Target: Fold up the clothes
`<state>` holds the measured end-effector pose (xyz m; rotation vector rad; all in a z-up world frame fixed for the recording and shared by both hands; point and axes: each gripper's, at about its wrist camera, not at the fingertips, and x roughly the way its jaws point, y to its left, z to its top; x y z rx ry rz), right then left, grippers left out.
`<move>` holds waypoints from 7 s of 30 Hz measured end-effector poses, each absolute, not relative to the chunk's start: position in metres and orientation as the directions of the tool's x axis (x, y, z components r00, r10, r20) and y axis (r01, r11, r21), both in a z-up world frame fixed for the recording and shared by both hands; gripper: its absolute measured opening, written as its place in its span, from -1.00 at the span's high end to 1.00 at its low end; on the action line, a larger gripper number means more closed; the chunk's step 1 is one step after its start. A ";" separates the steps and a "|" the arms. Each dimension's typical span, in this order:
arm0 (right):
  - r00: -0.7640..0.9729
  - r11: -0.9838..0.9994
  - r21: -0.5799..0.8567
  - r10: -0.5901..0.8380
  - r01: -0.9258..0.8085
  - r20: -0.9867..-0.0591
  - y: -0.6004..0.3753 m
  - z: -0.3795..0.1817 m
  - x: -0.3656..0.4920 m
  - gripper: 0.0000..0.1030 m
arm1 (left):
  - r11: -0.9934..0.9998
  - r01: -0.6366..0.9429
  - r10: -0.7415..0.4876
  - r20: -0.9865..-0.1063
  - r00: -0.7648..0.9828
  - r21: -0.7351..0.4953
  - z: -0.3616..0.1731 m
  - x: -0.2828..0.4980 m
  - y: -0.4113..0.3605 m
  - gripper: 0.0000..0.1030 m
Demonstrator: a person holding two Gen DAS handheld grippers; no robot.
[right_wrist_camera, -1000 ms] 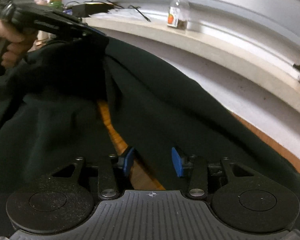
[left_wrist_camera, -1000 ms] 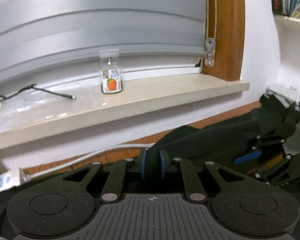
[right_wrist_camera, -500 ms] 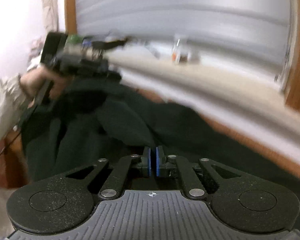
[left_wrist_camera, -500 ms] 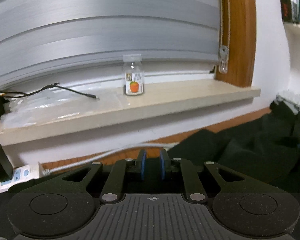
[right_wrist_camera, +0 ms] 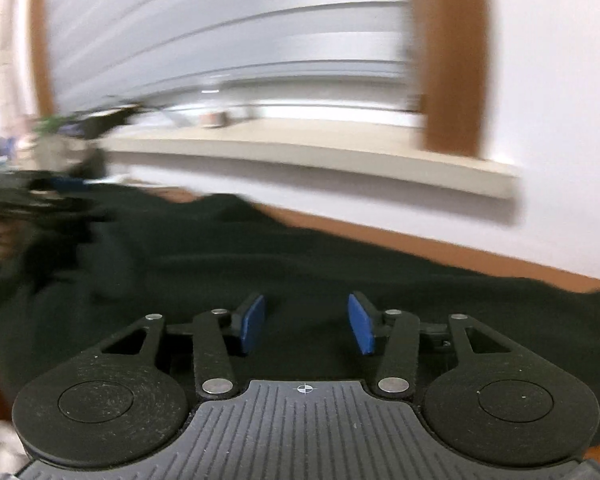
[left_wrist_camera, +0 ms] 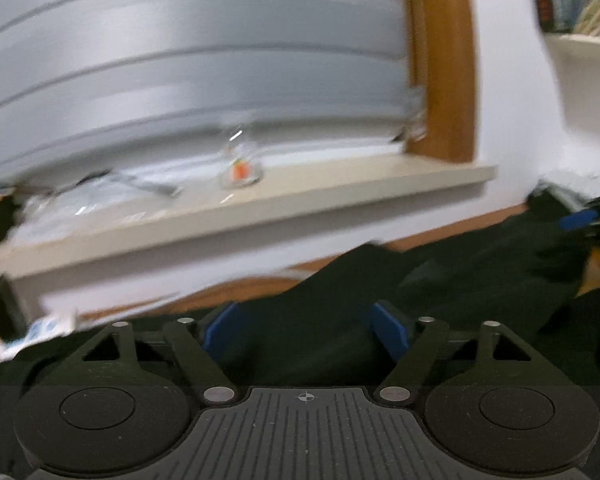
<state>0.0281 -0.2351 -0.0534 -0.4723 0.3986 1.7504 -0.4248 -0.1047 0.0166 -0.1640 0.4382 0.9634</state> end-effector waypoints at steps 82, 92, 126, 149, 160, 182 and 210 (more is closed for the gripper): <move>0.108 0.147 0.034 0.850 -0.989 -0.515 -0.204 -0.038 0.173 0.08 | 0.617 -0.784 0.674 -0.563 0.479 0.072 0.000 -0.395 -0.019 -0.50; -0.041 -0.072 -0.030 0.811 -0.997 -0.584 -0.189 -0.093 0.090 0.07 | 0.575 -0.805 0.661 -0.661 0.356 0.142 -0.029 -0.462 0.040 -0.50; -0.024 -0.015 0.020 0.791 -1.000 -0.611 -0.188 -0.108 0.099 -0.46 | 0.597 -0.799 0.727 -0.466 0.505 0.065 0.000 -0.380 -0.036 -0.71; 0.094 0.110 0.007 0.884 -0.994 -0.458 -0.275 -0.052 0.140 -0.21 | 0.628 -0.773 0.697 -0.506 0.508 0.088 -0.049 -0.341 -0.048 -1.00; 0.332 0.337 -0.090 0.781 -0.937 -0.529 -0.351 -0.050 0.209 -0.22 | 0.629 -0.771 0.699 -0.506 0.505 0.099 -0.049 -0.339 -0.049 -1.00; 0.456 0.475 -0.005 0.840 -0.880 -0.294 -0.393 -0.026 0.213 0.85 | 0.764 -0.631 0.622 -0.405 0.670 0.130 -0.012 -0.311 -0.135 -1.00; 0.519 0.510 -0.109 0.815 -0.854 -0.256 -0.319 -0.018 0.190 0.84 | 0.727 -0.678 0.651 -0.421 0.632 0.106 -0.017 -0.353 -0.199 -1.00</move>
